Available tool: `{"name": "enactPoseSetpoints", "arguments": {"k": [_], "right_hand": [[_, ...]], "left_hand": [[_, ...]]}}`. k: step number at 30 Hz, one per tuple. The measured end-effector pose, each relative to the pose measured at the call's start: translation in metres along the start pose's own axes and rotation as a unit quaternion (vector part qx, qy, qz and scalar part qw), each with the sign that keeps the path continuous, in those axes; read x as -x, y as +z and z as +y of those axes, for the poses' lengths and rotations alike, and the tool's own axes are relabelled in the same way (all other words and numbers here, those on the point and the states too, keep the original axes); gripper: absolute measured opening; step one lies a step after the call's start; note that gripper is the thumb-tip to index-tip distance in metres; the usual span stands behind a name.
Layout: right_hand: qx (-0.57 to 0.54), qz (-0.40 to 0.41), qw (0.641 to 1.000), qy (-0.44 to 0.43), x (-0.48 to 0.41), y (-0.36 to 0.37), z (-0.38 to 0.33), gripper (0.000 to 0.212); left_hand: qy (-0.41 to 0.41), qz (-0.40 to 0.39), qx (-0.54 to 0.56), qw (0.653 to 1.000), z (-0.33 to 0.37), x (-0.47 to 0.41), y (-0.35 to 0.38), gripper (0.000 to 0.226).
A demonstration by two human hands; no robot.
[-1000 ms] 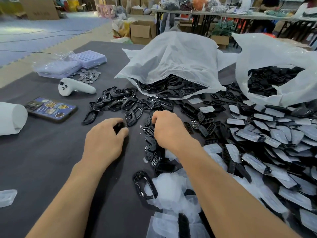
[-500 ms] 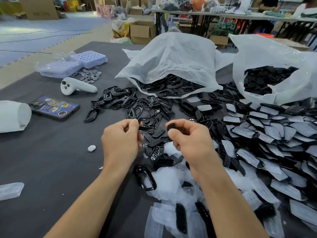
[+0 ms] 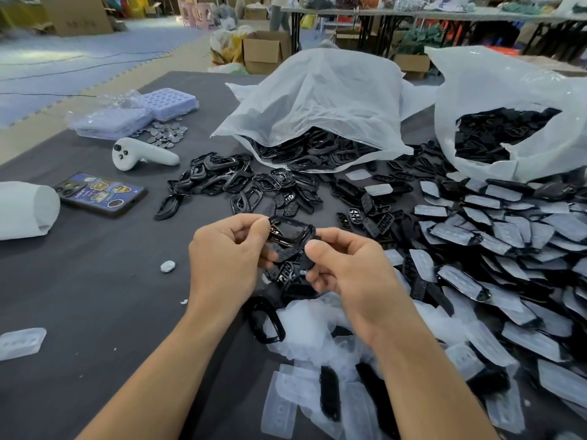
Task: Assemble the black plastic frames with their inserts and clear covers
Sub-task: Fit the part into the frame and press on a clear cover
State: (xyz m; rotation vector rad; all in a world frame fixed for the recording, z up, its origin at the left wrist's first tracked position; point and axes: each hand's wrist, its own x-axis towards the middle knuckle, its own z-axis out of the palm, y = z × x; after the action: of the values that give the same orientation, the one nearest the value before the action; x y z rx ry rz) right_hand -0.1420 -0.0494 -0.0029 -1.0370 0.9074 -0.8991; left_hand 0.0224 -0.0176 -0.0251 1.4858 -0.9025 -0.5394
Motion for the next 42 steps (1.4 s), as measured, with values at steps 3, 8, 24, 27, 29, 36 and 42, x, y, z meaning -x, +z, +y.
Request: {"name": "enactPoseSetpoints", "arguments": {"k": [3, 8, 24, 27, 29, 36, 42], "right_hand": [[0.025, 0.003, 1.000, -0.015, 0.001, 0.000, -0.001, 0.019], [0.038, 0.062, 0.997, -0.026, 0.000, 0.001, -0.001, 0.018], [0.258, 0.240, 0.909, -0.224, 0.008, 0.009, 0.007, 0.029], [0.325, 0.214, 0.884, -0.259, 0.009, 0.015, 0.012, 0.029], [0.335, 0.186, 0.888, -0.256, 0.007, 0.014, 0.014, 0.024], [0.282, 0.148, 0.926, -0.202, 0.001, 0.006, 0.014, 0.017], [0.181, 0.038, 0.976, -0.111, -0.004, 0.006, 0.013, 0.035]], "left_hand": [[0.000, -0.019, 0.025, 1.000, 0.002, 0.000, 0.000, 0.023], [-0.132, -0.146, 0.260, 0.945, 0.011, -0.001, -0.003, 0.015], [-0.048, -0.101, 0.046, 0.993, 0.003, 0.005, 0.005, 0.024], [-0.045, -0.122, 0.080, 0.988, 0.004, 0.010, 0.008, 0.033], [-0.039, -0.120, 0.094, 0.988, 0.004, 0.012, 0.008, 0.036], [0.004, -0.170, 0.069, 0.983, 0.007, 0.012, 0.005, 0.039], [0.023, -0.105, 0.015, 0.994, 0.007, 0.009, 0.003, 0.029]]}}
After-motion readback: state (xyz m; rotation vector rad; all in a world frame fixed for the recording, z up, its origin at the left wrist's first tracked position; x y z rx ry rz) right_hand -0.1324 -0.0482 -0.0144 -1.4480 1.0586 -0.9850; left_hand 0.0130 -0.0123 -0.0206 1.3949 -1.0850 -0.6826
